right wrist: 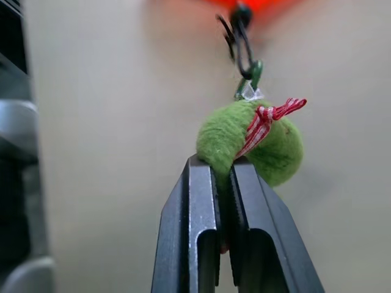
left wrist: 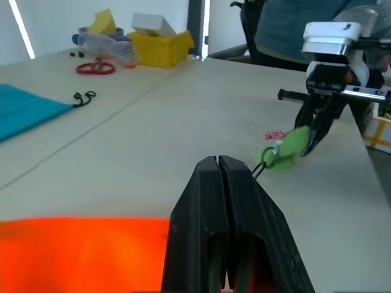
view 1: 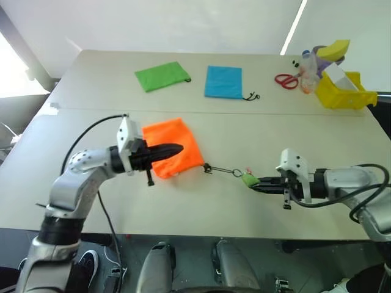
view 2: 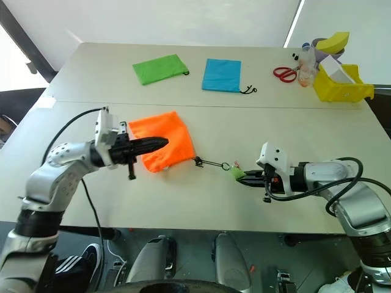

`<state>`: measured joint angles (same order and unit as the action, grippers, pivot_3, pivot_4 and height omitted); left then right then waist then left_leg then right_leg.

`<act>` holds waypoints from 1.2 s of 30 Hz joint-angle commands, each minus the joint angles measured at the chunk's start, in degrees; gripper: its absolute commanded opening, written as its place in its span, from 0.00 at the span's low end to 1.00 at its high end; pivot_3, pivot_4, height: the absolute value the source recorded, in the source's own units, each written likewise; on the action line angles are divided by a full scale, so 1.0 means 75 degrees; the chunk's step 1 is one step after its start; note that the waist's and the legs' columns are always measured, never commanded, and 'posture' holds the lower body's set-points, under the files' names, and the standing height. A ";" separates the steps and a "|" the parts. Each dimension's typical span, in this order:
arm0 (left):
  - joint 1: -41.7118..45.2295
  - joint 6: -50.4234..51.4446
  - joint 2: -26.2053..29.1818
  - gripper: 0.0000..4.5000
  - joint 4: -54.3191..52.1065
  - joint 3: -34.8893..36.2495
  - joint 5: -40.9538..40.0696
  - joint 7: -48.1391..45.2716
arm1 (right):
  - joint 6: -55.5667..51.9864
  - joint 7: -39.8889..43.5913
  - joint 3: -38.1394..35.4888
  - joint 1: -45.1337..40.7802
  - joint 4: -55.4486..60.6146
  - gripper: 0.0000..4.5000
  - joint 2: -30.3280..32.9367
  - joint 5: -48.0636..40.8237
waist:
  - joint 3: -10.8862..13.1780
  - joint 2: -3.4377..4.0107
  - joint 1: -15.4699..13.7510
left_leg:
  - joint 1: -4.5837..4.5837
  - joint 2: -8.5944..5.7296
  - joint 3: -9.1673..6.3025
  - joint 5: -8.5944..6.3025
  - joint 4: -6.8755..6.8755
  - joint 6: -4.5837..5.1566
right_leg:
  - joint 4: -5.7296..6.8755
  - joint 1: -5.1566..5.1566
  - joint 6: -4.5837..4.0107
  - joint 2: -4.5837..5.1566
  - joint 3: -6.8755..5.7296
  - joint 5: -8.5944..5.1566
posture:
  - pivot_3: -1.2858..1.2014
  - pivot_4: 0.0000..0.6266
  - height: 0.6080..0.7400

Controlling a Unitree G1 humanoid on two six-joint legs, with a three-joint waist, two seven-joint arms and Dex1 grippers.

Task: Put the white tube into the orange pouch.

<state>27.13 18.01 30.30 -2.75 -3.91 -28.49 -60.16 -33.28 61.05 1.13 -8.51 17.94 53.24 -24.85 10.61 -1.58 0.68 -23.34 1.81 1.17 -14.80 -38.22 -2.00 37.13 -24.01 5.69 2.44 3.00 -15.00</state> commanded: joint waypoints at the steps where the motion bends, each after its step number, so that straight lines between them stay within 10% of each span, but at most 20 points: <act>1: 0.0744 -0.0687 -0.0364 0.02 0.0745 -0.0497 0.0517 -0.0468 | 0.0454 -0.0237 -0.0067 -0.0199 -0.0065 0.00 -0.0130 0.0324 | 0.0000 0.0000 0.0006 | -0.0003 0.0000 0.0000 0.0000 0.0000 0.0000 | -0.0004 -0.0002 0.0003 0.0000 0.0001 0.0002 | 0.52 0.24 1.00; 15: 0.3886 -0.2069 -0.1231 0.02 0.6025 -0.1660 0.2142 -0.3278 | 0.2457 -0.1682 0.0619 -0.0847 -0.0966 0.00 -0.1312 0.2325 | 0.0000 0.0000 -0.0003 | -0.0015 -0.0001 -0.0005 0.0000 0.0002 0.0001 | -0.0004 -0.0013 0.0006 -0.0014 0.0005 0.0002 | 0.52 0.24 1.00; 24: 0.4897 -0.2288 -0.1546 0.88 0.7766 -0.2187 0.2785 -0.4278 | 0.2460 -0.1855 0.0649 -0.0796 -0.0897 0.00 -0.1700 0.2468 | 0.0001 0.0000 0.0056 | -0.0021 0.0001 -0.0007 -0.0003 0.0012 0.0005 | 0.0004 -0.0029 0.0014 -0.0017 0.0005 0.0003 | 0.52 0.24 1.00; 36: 0.4587 -0.6084 -0.1808 0.88 0.7986 -0.2091 0.3855 -0.3363 | 0.2497 -0.2069 0.0580 -0.0805 -0.0960 0.00 -0.1783 0.2737 | 0.0001 0.0000 0.0018 | -0.0024 -0.0001 -0.0008 -0.0002 0.0008 0.0005 | 0.0011 -0.0032 0.0014 -0.0014 0.0007 0.0003 | 0.52 0.24 1.00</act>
<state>61.97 -24.78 15.97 58.71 -20.75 -0.27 -85.89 -15.79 46.04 6.73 -14.37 9.84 39.58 -4.65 10.62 -1.58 0.81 -23.51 1.81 1.11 -14.81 -38.16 -1.96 37.23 -24.25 5.80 2.32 3.06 -14.97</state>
